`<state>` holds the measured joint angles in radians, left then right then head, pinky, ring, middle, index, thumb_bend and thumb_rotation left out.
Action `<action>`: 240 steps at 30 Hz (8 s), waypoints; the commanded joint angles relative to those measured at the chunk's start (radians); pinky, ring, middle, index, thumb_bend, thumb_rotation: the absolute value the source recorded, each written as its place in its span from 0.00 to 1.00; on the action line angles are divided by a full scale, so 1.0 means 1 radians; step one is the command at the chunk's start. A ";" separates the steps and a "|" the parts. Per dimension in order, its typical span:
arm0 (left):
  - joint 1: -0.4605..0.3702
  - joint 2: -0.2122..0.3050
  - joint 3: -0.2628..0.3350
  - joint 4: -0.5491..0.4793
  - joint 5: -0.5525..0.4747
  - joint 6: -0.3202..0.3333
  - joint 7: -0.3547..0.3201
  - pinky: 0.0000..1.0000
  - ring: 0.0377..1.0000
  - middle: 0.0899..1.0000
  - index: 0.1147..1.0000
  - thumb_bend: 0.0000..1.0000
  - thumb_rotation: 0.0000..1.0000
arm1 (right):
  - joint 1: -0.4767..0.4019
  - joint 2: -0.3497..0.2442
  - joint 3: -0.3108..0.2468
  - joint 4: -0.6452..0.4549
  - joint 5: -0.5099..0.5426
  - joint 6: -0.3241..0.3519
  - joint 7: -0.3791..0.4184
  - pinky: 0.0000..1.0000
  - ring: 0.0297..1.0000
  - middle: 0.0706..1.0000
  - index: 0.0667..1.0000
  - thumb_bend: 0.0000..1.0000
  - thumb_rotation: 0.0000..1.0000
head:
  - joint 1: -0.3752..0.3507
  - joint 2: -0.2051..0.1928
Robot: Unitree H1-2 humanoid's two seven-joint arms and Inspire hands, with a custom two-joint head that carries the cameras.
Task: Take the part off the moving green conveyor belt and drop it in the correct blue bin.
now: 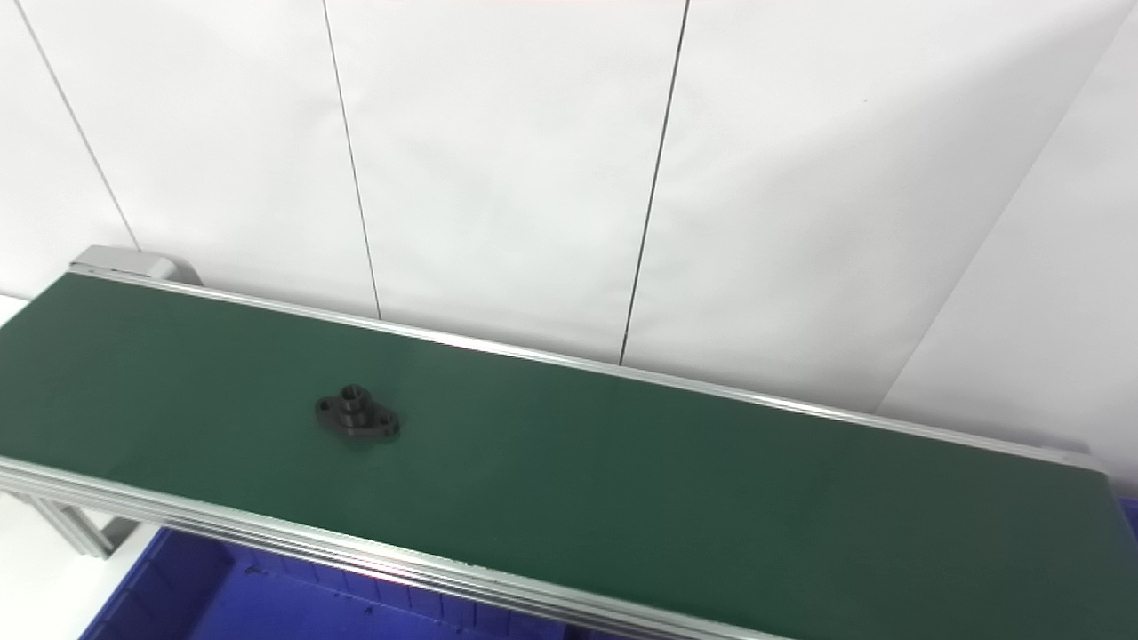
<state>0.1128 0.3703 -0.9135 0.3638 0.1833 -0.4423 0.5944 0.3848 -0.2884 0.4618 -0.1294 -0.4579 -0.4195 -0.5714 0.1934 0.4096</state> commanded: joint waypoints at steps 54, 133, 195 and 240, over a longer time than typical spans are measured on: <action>-0.096 -0.012 -0.045 0.064 0.024 -0.028 0.077 0.70 0.78 0.82 0.78 0.85 0.13 | -0.749 0.262 -0.171 0.159 -0.187 0.405 0.567 0.57 0.66 0.69 0.74 0.82 0.27 | -0.180 0.076; -0.151 -0.010 -0.238 0.034 0.099 -0.028 0.386 0.65 0.72 0.75 0.74 0.85 0.18 | -0.980 0.205 0.182 0.754 -0.405 0.464 0.618 0.26 0.31 0.45 0.66 0.57 0.01 | -0.143 0.140; -0.026 0.048 -0.056 -0.208 0.056 -0.028 0.217 0.65 0.76 0.81 0.77 0.74 0.19 | -0.150 -0.044 -0.144 -0.372 -0.345 0.517 0.905 0.21 0.25 0.41 0.46 0.53 0.00 | -0.254 0.397; 0.125 0.013 0.307 -0.326 -0.020 -0.028 -0.251 0.72 0.80 0.84 0.81 0.75 0.16 | 0.204 0.214 -0.207 -0.375 -0.146 0.518 0.748 0.77 0.90 0.97 1.00 0.79 0.35 | -0.320 0.466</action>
<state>0.2398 0.3760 -0.6172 0.0551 0.1777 -0.4424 0.3587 0.5863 -0.0760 0.2549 -0.5011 -0.6253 0.1677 0.2279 -0.1273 0.8744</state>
